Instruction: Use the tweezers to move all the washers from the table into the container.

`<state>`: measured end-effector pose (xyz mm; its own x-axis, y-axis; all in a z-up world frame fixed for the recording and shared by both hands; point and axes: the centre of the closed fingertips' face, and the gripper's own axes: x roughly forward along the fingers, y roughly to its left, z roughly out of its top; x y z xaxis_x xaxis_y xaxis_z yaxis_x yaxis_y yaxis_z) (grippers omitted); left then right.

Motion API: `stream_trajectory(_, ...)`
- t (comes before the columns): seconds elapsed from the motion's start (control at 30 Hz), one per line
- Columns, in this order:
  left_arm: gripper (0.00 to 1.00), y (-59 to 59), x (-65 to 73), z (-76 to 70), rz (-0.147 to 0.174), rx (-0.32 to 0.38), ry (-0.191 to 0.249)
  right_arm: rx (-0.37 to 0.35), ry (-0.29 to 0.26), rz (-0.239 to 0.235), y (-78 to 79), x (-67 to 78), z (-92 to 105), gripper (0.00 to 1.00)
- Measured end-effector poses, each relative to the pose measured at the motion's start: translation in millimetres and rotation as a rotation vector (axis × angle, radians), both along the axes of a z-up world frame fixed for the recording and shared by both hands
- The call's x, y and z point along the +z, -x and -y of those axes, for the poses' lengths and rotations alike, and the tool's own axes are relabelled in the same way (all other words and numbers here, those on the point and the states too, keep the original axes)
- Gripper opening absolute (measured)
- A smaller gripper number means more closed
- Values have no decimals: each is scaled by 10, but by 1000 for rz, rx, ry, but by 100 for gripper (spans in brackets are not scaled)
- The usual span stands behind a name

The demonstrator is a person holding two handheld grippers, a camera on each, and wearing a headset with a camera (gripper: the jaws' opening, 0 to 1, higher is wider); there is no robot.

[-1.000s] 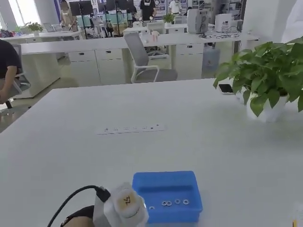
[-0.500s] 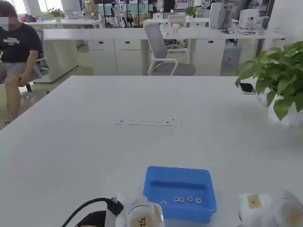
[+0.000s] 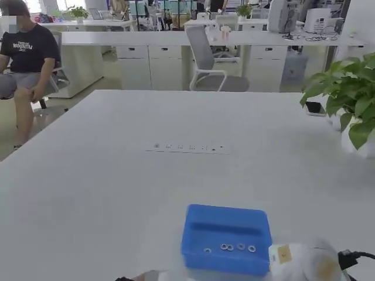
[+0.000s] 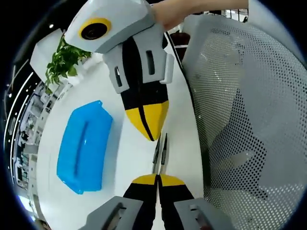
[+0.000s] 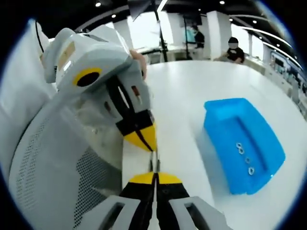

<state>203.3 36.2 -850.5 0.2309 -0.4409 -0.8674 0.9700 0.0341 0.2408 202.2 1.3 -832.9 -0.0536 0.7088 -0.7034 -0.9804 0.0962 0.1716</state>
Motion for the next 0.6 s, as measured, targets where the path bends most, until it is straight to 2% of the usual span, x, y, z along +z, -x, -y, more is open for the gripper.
stream_trajectory(0.13,0,-67,5,69,-3,-8,-1,-107,-29,29,-65,110,170,0)
stream_trajectory(0.3,0,-165,6,168,-2,-14,21,-233,-62,72,-137,292,431,0)
stream_trajectory(0.33,0,-169,6,195,-15,-21,33,-267,-74,82,-155,344,496,0)
stream_trajectory(0.43,0,-174,8,236,-17,-71,30,-325,-95,107,-180,456,620,0)
stream_trajectory(0.6,0,-141,4,283,-10,-153,26,-404,-145,121,-216,593,767,0)
